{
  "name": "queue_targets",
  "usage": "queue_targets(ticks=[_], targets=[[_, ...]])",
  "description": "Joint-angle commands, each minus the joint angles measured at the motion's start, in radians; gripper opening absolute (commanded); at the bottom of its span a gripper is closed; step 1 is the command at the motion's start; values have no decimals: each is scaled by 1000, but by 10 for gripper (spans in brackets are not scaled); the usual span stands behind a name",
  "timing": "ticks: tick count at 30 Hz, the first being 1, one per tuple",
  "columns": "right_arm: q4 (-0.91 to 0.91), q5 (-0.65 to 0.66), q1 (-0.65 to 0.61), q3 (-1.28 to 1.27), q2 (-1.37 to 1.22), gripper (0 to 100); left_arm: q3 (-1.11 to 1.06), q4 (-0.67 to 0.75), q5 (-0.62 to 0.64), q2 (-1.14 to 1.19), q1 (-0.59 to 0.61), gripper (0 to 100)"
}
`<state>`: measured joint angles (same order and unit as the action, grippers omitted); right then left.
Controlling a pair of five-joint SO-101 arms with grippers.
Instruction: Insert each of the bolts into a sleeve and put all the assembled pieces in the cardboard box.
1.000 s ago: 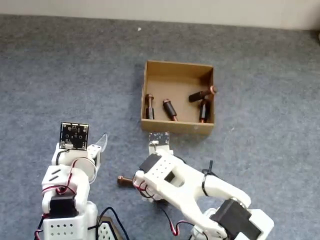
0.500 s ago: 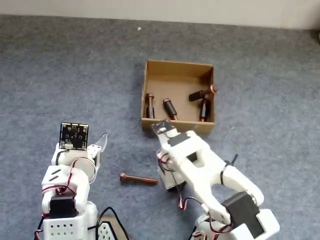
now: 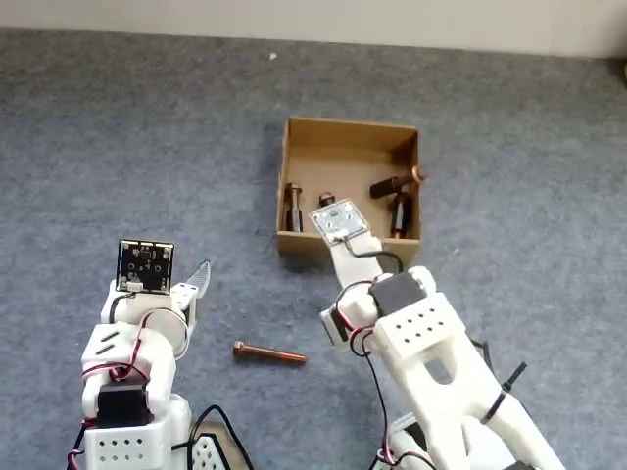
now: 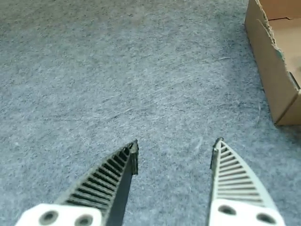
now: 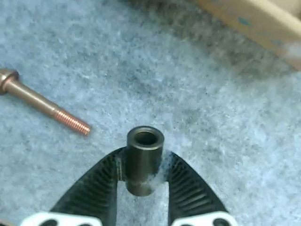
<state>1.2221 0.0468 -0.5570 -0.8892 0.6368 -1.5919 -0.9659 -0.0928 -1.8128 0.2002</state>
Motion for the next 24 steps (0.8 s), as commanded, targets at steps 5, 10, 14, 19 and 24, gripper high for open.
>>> queue_targets(ticks=[5,10,14,19,24], targets=[[-283,6,54,-163,48,5,13,15,-3,-7,1,262],[-369,3,189,-186,42,5,84,-106,-147,-5,-68,262],[-415,2,214,-194,39,5,166,-235,-247,-4,-142,262],[-420,-26,216,-196,39,5,269,-382,-347,-4,-189,266],[-420,-38,216,-196,39,5,312,-488,-451,5,-231,267]])
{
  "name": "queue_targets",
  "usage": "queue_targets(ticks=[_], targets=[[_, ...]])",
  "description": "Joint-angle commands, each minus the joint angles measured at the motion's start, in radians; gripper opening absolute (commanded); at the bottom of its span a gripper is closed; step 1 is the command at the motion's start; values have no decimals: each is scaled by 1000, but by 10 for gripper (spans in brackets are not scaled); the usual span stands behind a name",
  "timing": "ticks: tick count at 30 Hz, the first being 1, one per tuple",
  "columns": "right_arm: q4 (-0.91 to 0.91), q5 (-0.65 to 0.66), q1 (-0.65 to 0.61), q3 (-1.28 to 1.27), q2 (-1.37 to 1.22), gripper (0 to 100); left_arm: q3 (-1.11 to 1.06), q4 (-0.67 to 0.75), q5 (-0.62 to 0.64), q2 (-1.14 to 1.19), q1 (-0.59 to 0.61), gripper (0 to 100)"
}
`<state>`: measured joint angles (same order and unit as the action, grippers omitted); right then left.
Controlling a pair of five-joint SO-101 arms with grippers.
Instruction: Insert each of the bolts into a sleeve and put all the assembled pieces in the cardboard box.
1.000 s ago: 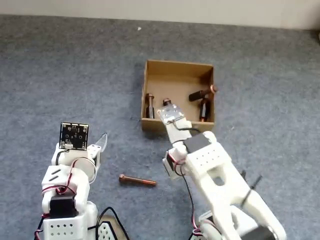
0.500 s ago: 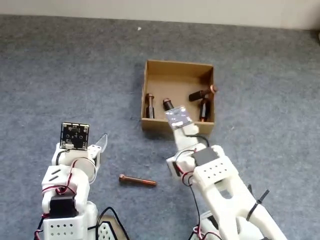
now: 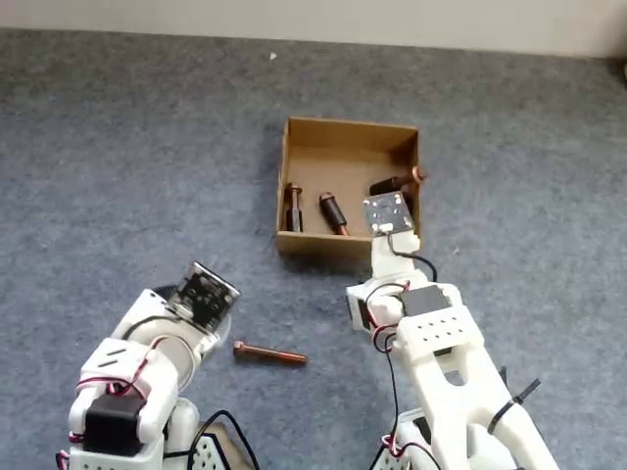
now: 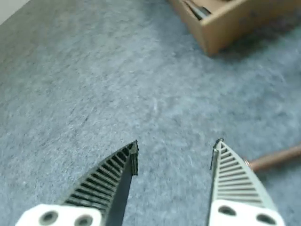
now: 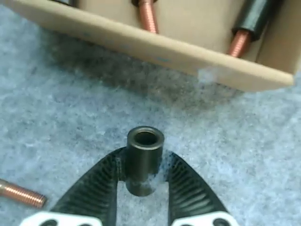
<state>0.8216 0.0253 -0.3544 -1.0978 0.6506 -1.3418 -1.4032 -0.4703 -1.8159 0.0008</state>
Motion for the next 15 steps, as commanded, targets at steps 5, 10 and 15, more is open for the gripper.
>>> queue_targets(ticks=[5,10,15], targets=[[-19,-17,13,13,25,5,73,-44,-140,197,-45,268],[-19,-17,13,13,25,5,156,-44,-146,464,-125,268],[-19,-17,15,12,25,5,194,-38,-127,593,-255,268]])
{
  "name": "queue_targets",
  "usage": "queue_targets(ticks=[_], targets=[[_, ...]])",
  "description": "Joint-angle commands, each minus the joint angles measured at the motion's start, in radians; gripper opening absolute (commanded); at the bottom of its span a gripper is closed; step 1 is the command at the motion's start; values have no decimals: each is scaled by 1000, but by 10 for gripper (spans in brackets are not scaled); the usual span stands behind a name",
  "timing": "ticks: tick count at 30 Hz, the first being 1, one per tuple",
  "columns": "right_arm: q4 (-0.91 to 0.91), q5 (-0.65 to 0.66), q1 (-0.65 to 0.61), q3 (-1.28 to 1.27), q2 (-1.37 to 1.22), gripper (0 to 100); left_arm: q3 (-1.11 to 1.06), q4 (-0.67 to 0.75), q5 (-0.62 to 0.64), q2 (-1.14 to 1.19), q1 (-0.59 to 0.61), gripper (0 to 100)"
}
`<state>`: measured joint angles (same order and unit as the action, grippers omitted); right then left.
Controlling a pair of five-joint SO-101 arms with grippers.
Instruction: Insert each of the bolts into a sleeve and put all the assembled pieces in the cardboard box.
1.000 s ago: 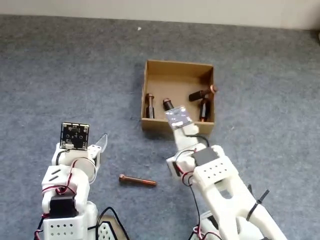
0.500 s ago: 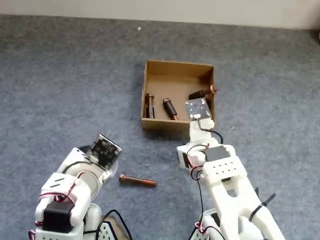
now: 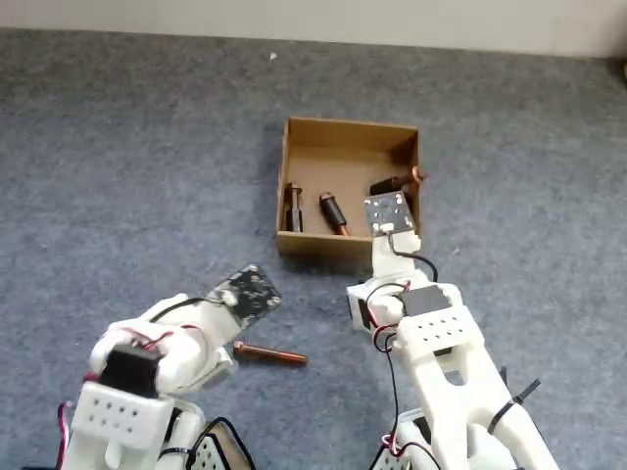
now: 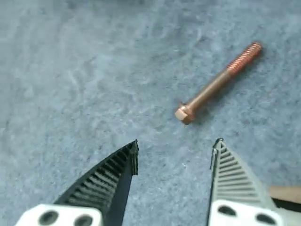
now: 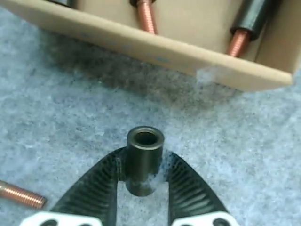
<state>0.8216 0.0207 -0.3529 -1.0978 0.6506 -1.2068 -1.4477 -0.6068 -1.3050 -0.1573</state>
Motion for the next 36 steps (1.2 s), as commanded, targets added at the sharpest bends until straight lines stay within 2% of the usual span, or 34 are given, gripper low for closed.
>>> queue_targets(ticks=[1,6,13,19,25,28,36], targets=[[-19,-12,19,12,25,5,58,26,32,102,-113,268],[-19,-12,74,12,25,5,-15,163,81,200,-143,268],[-19,-12,81,12,25,5,-101,370,115,351,-136,264],[-19,-12,82,12,25,5,-97,393,117,452,-136,253],[-19,-12,82,12,25,5,-107,453,117,466,-136,96],[-19,-12,82,12,25,5,-127,480,115,464,-136,52],[-19,-12,82,12,25,5,-81,493,109,458,-134,43]])
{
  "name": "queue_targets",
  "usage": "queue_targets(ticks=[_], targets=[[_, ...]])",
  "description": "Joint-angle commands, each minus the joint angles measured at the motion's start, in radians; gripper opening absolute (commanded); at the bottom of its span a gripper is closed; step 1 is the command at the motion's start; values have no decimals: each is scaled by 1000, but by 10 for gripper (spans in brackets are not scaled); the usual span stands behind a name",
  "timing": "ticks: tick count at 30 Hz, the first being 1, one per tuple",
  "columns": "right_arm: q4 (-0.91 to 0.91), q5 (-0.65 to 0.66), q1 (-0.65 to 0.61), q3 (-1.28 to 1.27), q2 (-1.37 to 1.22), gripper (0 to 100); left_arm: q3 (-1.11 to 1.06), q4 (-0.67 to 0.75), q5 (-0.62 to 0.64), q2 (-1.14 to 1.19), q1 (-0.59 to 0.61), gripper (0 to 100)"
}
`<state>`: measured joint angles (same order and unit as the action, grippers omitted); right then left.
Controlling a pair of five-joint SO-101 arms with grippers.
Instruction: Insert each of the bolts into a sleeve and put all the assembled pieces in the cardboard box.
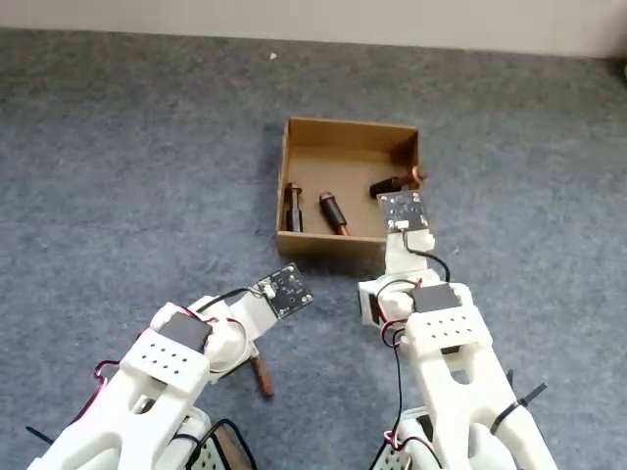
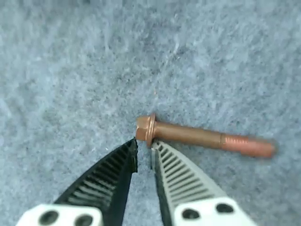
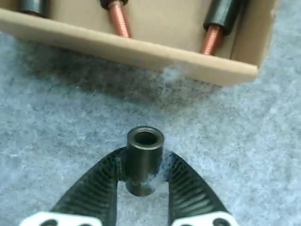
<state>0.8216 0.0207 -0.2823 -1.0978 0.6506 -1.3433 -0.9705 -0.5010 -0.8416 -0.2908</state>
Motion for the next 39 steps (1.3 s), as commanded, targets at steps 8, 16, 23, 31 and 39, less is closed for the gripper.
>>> queue_targets(ticks=[8,16,23,31,39], targets=[[-19,-11,12,12,25,5,186,14,3,-4,-1,45],[-19,-8,13,12,25,5,266,11,3,2,125,92],[-19,-8,13,12,25,5,266,-26,127,-4,199,238],[-19,-8,13,12,25,5,277,-181,489,-1,174,242],[-19,-8,13,10,25,5,173,-158,678,4,51,242]])
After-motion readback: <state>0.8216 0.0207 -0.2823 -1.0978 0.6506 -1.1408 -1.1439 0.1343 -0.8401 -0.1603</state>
